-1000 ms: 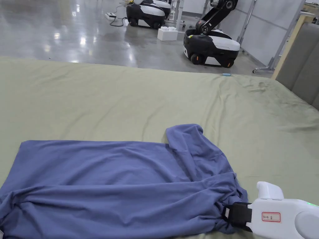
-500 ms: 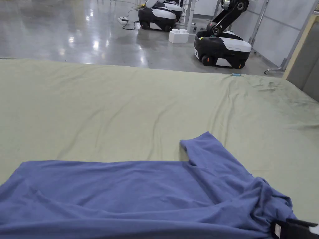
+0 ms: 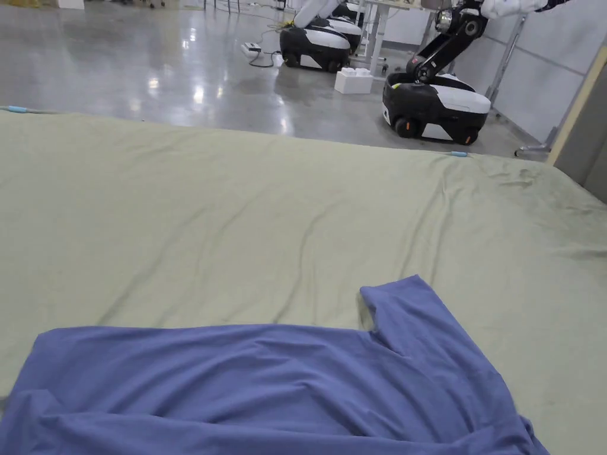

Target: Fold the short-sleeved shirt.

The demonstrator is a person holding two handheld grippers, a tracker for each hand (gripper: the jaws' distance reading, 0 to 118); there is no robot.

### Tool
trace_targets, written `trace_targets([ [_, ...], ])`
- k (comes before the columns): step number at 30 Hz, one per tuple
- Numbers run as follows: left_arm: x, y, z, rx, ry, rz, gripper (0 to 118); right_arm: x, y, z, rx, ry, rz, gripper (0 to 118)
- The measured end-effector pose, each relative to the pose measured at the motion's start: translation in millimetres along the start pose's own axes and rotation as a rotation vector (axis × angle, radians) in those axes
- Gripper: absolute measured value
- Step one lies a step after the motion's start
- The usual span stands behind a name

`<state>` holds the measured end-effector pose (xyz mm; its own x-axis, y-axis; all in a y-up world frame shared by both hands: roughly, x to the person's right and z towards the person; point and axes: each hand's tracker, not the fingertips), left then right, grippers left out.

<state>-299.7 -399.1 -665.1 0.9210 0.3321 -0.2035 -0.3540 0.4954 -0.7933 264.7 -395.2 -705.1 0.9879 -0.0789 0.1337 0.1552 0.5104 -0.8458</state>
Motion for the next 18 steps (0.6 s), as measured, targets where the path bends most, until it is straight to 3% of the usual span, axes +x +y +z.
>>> trace_targets([
  [2, -2, 0, 4, 0.048, -0.03, 0.046, 17, 4, -6, 2, 0.061, 0.011, -0.028, 39],
  [3, -4, 1, 12, 0.072, -0.052, 0.096, 31, 9, -7, 6, 0.061, 0.036, -0.087, 47],
  [5, -9, 2, 34, 0.13, -0.101, 0.171, 87, 19, -4, 25, 0.027, 0.063, -0.22, 64],
  [6, -11, 4, 51, 0.193, -0.13, 0.188, 98, 24, -5, 44, 0.054, 0.087, -0.272, 71],
  [8, -12, 8, 78, 0.295, -0.094, 0.178, 97, 28, -11, 76, 0.236, 0.155, -0.283, 74],
  [9, -11, 9, 89, 0.325, -0.052, 0.162, 94, 26, -13, 87, 0.288, 0.154, -0.28, 75],
  [10, -8, 12, 94, 0.332, -0.001, 0.14, 77, 23, -13, 97, 0.297, 0.144, -0.278, 74],
  [11, -4, 16, 96, 0.294, 0.054, 0.099, 34, 20, -12, 101, 0.264, 0.141, -0.269, 66],
  [12, 1, 20, 90, 0.262, 0.119, 0.084, 0, 14, -12, 103, 0.266, 0.148, -0.226, 15],
  [13, 3, 19, 87, 0.274, 0.128, 0.101, 0, 6, -11, 100, 0.288, 0.117, -0.174, 2],
  [15, 4, 30, 74, 0.227, 0.01, 0.097, 0, -6, -8, 88, 0.222, 0.124, -0.096, 2],
  [18, 6, 56, 41, 0.245, 0.051, 0.011, 0, -21, -3, 68, 0.188, 0.2, -0.087, 2],
])
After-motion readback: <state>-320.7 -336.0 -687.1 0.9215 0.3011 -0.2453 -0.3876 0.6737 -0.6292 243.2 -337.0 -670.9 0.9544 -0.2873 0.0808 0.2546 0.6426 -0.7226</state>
